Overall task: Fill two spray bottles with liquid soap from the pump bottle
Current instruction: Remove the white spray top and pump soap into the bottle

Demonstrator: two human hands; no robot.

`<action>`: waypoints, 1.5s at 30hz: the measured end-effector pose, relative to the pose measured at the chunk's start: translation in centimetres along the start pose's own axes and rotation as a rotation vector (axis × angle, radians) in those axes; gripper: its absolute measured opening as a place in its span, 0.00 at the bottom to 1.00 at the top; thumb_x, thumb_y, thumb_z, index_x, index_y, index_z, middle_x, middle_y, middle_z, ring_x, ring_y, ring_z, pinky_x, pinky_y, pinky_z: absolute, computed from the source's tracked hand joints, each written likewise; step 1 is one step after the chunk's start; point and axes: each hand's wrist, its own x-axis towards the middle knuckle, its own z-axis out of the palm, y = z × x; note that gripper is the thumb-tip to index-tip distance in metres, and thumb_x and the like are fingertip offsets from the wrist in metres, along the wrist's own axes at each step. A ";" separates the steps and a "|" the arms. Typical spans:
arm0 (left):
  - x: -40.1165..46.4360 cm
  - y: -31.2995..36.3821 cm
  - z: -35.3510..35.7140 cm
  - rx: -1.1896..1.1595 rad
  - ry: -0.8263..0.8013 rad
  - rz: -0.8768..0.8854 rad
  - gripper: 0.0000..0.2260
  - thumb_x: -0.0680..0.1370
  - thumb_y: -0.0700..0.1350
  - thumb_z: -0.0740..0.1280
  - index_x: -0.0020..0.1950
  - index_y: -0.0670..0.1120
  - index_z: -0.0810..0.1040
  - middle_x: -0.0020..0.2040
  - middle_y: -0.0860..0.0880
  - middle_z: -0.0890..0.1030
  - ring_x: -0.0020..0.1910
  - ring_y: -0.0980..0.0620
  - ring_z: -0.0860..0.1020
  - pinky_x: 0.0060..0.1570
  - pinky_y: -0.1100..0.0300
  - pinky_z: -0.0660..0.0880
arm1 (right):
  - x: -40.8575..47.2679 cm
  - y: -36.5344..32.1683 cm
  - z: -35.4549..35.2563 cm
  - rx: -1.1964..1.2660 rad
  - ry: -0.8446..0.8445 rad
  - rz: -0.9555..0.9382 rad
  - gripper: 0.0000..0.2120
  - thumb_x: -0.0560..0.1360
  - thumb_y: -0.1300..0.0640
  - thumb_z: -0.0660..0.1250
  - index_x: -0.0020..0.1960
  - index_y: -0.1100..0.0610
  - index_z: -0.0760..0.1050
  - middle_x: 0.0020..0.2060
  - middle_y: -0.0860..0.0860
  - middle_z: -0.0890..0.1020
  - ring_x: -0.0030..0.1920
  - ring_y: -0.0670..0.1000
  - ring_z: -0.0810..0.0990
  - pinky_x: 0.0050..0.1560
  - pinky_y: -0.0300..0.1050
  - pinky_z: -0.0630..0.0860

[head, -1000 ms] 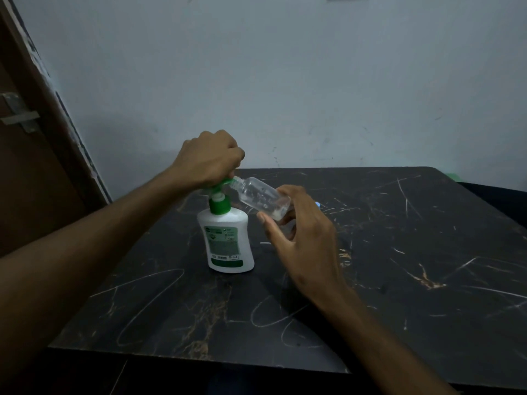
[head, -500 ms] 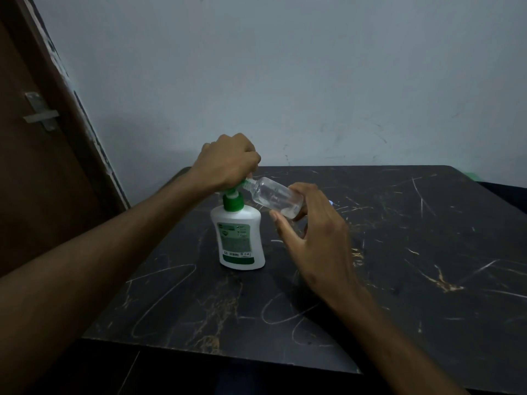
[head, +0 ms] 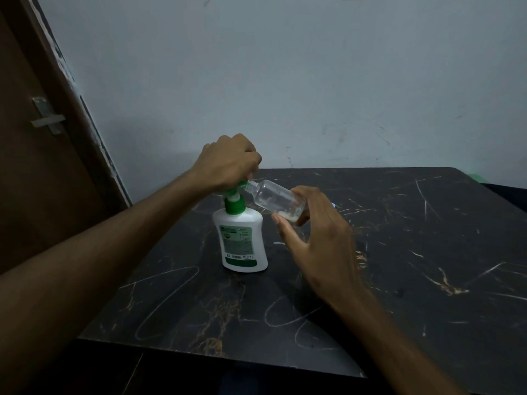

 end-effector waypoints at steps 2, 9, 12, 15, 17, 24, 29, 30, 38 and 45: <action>0.0 0.1 -0.1 -0.001 -0.005 0.009 0.21 0.71 0.52 0.57 0.45 0.42 0.86 0.41 0.48 0.87 0.47 0.44 0.85 0.57 0.41 0.79 | 0.0 0.1 0.0 -0.001 0.003 0.001 0.20 0.78 0.47 0.72 0.66 0.53 0.74 0.55 0.45 0.80 0.45 0.41 0.78 0.46 0.40 0.80; 0.1 -0.1 -0.1 0.001 -0.005 0.006 0.19 0.70 0.52 0.58 0.43 0.44 0.86 0.39 0.50 0.87 0.46 0.44 0.85 0.57 0.42 0.79 | -0.1 0.0 -0.2 0.005 0.006 -0.005 0.20 0.78 0.47 0.72 0.66 0.53 0.73 0.55 0.44 0.79 0.45 0.42 0.77 0.45 0.44 0.80; 0.2 0.1 -0.2 -0.009 -0.005 0.010 0.19 0.69 0.53 0.59 0.43 0.45 0.86 0.39 0.51 0.88 0.47 0.45 0.85 0.58 0.41 0.79 | 0.0 0.0 -0.2 0.009 0.014 -0.001 0.19 0.79 0.47 0.72 0.66 0.52 0.73 0.55 0.44 0.79 0.45 0.43 0.78 0.45 0.45 0.80; 0.0 0.1 0.3 -0.016 -0.037 0.014 0.19 0.68 0.52 0.60 0.43 0.45 0.87 0.41 0.49 0.88 0.48 0.43 0.84 0.58 0.39 0.79 | -0.1 0.1 -0.2 0.003 0.011 0.000 0.19 0.79 0.47 0.72 0.66 0.52 0.73 0.55 0.44 0.79 0.45 0.42 0.77 0.45 0.43 0.80; 0.1 -0.1 0.2 -0.007 -0.036 0.017 0.19 0.69 0.52 0.60 0.43 0.44 0.87 0.41 0.48 0.87 0.48 0.43 0.84 0.57 0.39 0.79 | -0.1 0.0 -0.2 0.004 0.003 0.003 0.19 0.79 0.47 0.72 0.66 0.52 0.73 0.54 0.43 0.79 0.45 0.42 0.77 0.44 0.43 0.80; 0.1 0.0 0.3 -0.043 -0.050 0.015 0.18 0.70 0.52 0.59 0.43 0.46 0.87 0.39 0.52 0.88 0.46 0.47 0.85 0.58 0.40 0.79 | 0.0 0.0 -0.2 0.010 0.008 0.013 0.19 0.79 0.47 0.71 0.66 0.52 0.73 0.54 0.44 0.79 0.45 0.43 0.78 0.45 0.43 0.79; 0.3 -0.1 -0.3 -0.013 -0.034 0.035 0.18 0.71 0.53 0.58 0.44 0.47 0.86 0.37 0.54 0.88 0.46 0.50 0.85 0.58 0.42 0.78 | -0.1 0.1 -0.1 0.006 -0.006 0.014 0.19 0.79 0.45 0.71 0.66 0.52 0.74 0.54 0.44 0.79 0.45 0.42 0.77 0.45 0.43 0.80; 0.4 -0.1 -0.3 -0.018 -0.035 0.036 0.18 0.71 0.53 0.58 0.43 0.47 0.86 0.37 0.54 0.88 0.46 0.51 0.85 0.58 0.42 0.78 | -0.1 0.1 -0.1 0.009 -0.002 0.015 0.19 0.79 0.46 0.71 0.66 0.52 0.74 0.54 0.43 0.79 0.45 0.42 0.77 0.44 0.43 0.80; 0.6 -0.3 0.0 -0.035 -0.058 0.036 0.18 0.71 0.53 0.58 0.43 0.48 0.86 0.36 0.55 0.87 0.44 0.51 0.85 0.58 0.43 0.78 | -0.1 0.1 -0.2 -0.002 -0.004 0.017 0.19 0.79 0.45 0.71 0.66 0.51 0.73 0.53 0.43 0.79 0.45 0.42 0.77 0.44 0.41 0.79; 0.5 -0.3 0.3 -0.038 -0.063 0.049 0.19 0.72 0.53 0.57 0.44 0.48 0.86 0.38 0.54 0.88 0.45 0.50 0.85 0.59 0.42 0.79 | -0.1 0.1 -0.2 0.000 -0.002 0.008 0.18 0.80 0.45 0.70 0.65 0.50 0.73 0.53 0.41 0.79 0.46 0.43 0.78 0.44 0.41 0.79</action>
